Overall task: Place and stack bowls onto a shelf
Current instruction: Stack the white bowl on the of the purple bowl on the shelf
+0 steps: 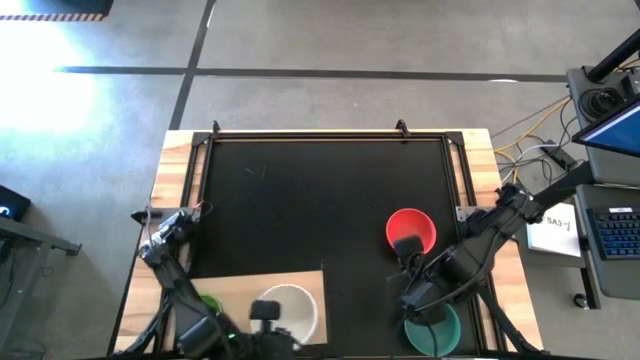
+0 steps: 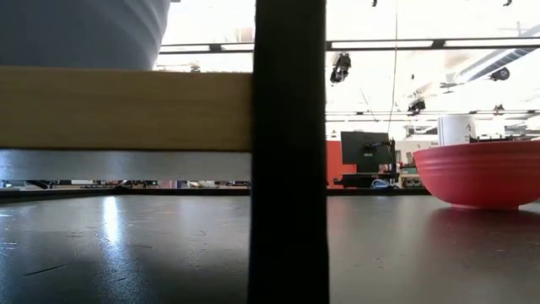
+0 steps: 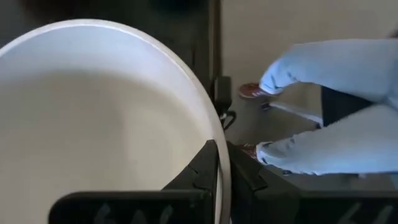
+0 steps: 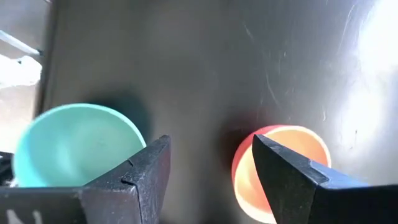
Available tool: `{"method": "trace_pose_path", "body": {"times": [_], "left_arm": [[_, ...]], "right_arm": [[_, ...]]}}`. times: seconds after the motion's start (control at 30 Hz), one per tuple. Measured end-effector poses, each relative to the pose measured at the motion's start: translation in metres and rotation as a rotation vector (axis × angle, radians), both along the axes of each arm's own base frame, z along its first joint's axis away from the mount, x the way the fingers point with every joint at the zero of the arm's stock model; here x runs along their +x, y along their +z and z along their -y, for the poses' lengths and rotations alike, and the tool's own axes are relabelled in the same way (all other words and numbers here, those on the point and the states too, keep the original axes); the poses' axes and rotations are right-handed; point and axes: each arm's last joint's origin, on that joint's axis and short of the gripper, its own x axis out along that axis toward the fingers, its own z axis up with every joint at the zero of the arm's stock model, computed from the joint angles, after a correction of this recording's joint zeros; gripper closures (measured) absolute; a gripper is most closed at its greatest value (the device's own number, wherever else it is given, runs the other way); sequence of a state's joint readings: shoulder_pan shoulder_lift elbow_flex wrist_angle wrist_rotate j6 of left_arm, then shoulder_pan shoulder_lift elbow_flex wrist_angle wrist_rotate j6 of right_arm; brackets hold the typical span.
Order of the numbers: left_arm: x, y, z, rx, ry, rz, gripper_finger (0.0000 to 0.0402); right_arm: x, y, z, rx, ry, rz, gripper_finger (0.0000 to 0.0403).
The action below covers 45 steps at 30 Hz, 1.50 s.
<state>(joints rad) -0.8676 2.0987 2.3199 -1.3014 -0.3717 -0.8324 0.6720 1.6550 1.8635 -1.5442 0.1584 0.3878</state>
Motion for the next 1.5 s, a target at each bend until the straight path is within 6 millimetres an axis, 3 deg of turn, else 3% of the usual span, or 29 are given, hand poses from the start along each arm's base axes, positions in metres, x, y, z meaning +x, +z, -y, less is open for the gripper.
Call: {"method": "trace_pose_path", "body": {"times": [0.1,0.3,0.43,0.73,0.97,1.27,1.5], "left_arm": [[-0.009,-0.008,0.008,0.014,0.063,-0.019,0.0401],[-0.003,-0.027,0.017,0.047,0.082,-0.042,0.0401],[0.0,-0.04,0.022,0.072,0.088,-0.07,0.0401],[0.003,-0.056,0.021,0.102,0.186,-0.122,0.0396],[0.006,-0.057,0.016,0.116,0.231,-0.125,0.0342],[0.007,-0.054,0.014,0.114,0.233,-0.124,0.028],[0.009,-0.055,0.016,0.102,0.233,-0.116,0.0289]], "right_arm": [[0.001,-0.018,-0.001,-0.027,-0.007,-0.036,0.0188],[0.005,-0.057,-0.004,-0.03,-0.013,-0.037,0.0188],[-0.002,-0.079,0.003,-0.115,-0.053,-0.061,0.0188],[-0.021,-0.098,0.024,-0.167,-0.152,0.054,0.0188],[-0.036,-0.109,0.038,-0.112,-0.194,0.126,0.0188],[-0.064,-0.144,0.06,-0.087,-0.398,0.12,0.0188],[-0.069,-0.156,0.067,-0.096,-0.426,0.128,0.0188]]}}
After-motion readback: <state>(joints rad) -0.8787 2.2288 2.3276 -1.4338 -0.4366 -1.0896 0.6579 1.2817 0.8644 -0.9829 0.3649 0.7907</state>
